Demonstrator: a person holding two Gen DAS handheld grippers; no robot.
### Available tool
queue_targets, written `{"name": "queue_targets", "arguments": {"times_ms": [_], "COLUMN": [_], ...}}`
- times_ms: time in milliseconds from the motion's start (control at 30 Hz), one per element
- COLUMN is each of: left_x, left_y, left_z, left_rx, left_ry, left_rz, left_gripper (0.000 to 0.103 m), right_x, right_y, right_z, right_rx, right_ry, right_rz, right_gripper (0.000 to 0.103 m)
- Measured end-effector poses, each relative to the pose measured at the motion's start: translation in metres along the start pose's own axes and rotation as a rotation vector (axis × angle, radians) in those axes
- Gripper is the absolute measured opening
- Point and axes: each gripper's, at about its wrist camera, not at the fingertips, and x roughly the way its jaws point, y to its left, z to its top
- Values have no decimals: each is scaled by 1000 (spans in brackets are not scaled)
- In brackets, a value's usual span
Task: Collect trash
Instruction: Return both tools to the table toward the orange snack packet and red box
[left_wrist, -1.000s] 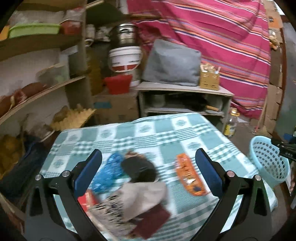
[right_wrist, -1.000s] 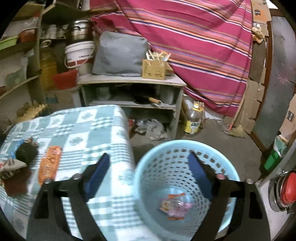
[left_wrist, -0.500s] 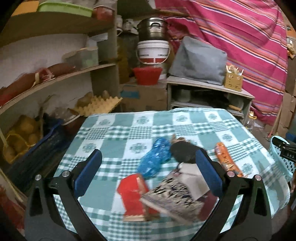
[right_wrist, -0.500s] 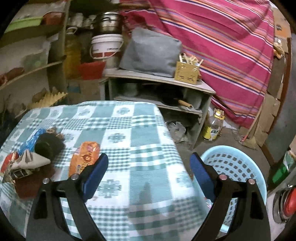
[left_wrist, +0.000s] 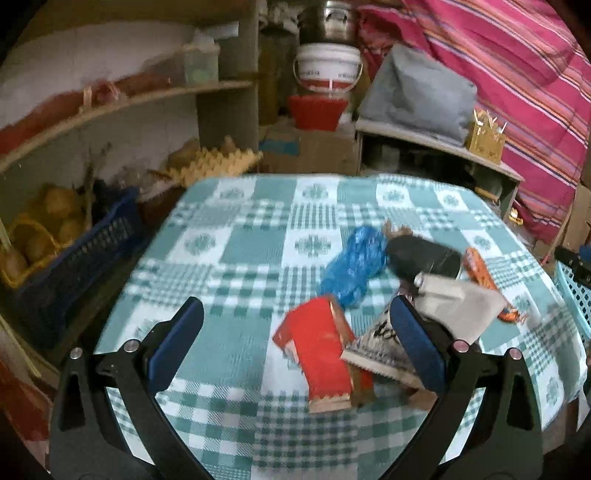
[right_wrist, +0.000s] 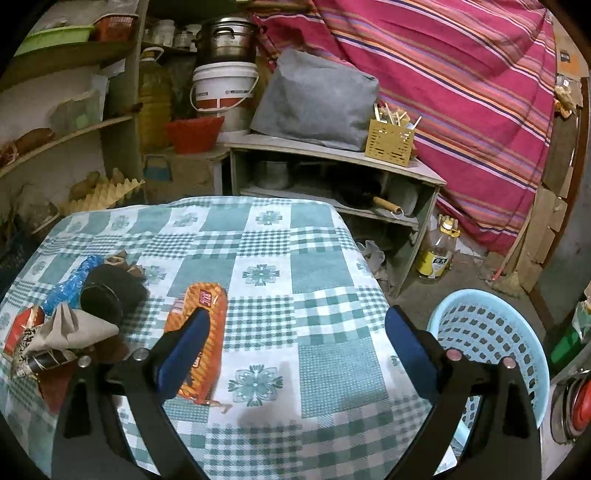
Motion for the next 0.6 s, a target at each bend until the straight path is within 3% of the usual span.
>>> {"name": "queue_targets", "arguments": {"times_ms": [200,267,467,567,600], "left_x": [22,28,41,41,41], "left_y": [3,5,3,1,0], "left_z": [-11,-12,-17,-16,-15], "left_rx": [-24,-46,-77,-67,-64], "left_ry": [97,125,210,213,216], "left_rz": [-40,-69,-168,-172,-177], "left_gripper": [97,92,61,41,30], "right_x": [7,8,8,8,9], "right_y": [9,11,18,20,22], "right_z": [-1,-1,-2,-2,-2], "right_rx": [-19,-25,-51,-61,-67], "right_ry": [15,19,11,10,11], "right_rz": [5,9,8,8,7], "right_gripper": [94,94,94,94,94]}}
